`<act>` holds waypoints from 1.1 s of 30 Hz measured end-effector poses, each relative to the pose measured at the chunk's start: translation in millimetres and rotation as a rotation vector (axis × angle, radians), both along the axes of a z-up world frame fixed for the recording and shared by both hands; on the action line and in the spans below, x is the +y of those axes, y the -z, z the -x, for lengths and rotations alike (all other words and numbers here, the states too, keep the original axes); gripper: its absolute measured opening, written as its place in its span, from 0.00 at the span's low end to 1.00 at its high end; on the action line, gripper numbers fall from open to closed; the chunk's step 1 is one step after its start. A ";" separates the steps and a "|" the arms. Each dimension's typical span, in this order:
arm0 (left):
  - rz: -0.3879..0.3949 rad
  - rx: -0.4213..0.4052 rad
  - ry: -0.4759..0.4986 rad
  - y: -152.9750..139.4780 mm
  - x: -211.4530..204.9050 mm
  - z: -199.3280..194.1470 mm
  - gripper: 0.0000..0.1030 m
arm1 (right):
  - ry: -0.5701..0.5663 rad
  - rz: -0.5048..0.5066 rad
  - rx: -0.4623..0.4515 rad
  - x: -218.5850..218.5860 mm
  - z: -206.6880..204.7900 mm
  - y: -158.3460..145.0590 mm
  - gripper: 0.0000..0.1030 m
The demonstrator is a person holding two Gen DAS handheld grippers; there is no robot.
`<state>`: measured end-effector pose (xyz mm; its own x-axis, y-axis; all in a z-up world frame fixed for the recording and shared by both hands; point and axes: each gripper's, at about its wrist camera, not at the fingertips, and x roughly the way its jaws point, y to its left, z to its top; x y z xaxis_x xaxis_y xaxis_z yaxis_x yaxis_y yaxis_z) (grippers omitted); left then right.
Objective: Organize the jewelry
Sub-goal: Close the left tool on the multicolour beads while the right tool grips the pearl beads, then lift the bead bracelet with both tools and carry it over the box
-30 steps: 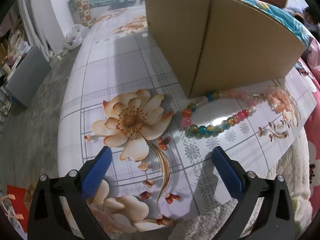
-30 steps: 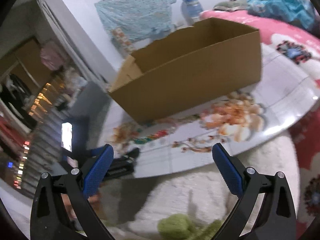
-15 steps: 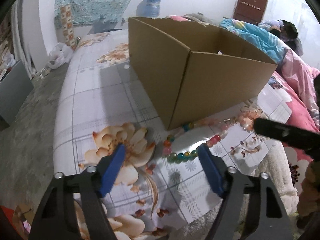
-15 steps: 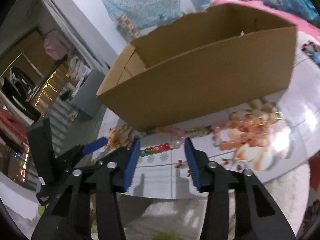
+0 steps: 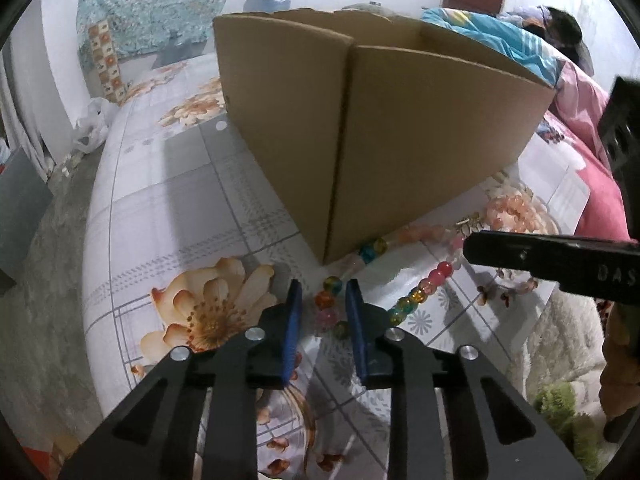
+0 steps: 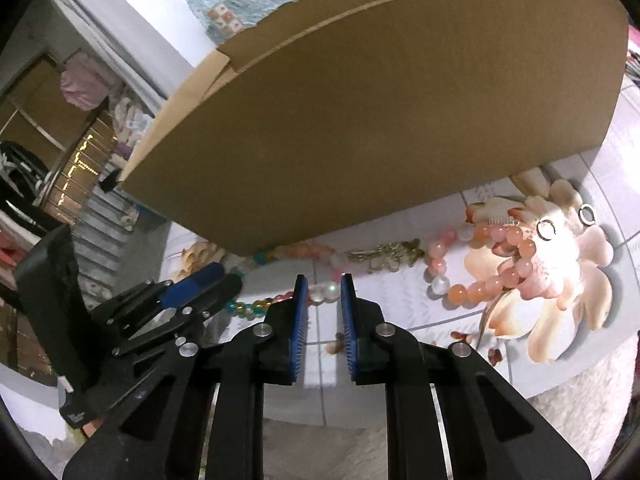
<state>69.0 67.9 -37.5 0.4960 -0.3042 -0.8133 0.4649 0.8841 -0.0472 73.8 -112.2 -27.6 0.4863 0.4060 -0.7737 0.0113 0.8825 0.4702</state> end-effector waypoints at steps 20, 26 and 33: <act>-0.001 0.042 0.052 -1.4 -7.9 12.2 0.12 | -0.047 0.118 0.003 29.4 -24.4 6.5 0.19; -0.018 0.026 0.046 -0.4 -11.7 9.4 0.12 | -0.067 0.143 0.000 39.6 -28.3 8.8 0.20; -0.042 -0.025 0.035 0.9 -18.4 6.9 0.12 | -0.088 0.233 -0.014 53.9 -27.9 11.7 0.08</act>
<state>62.1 49.5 -38.4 0.5059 -0.2874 -0.8133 0.4958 0.8684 0.0016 101.7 -58.3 -39.3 0.4687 0.2588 -0.8446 -0.0752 0.9644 0.2537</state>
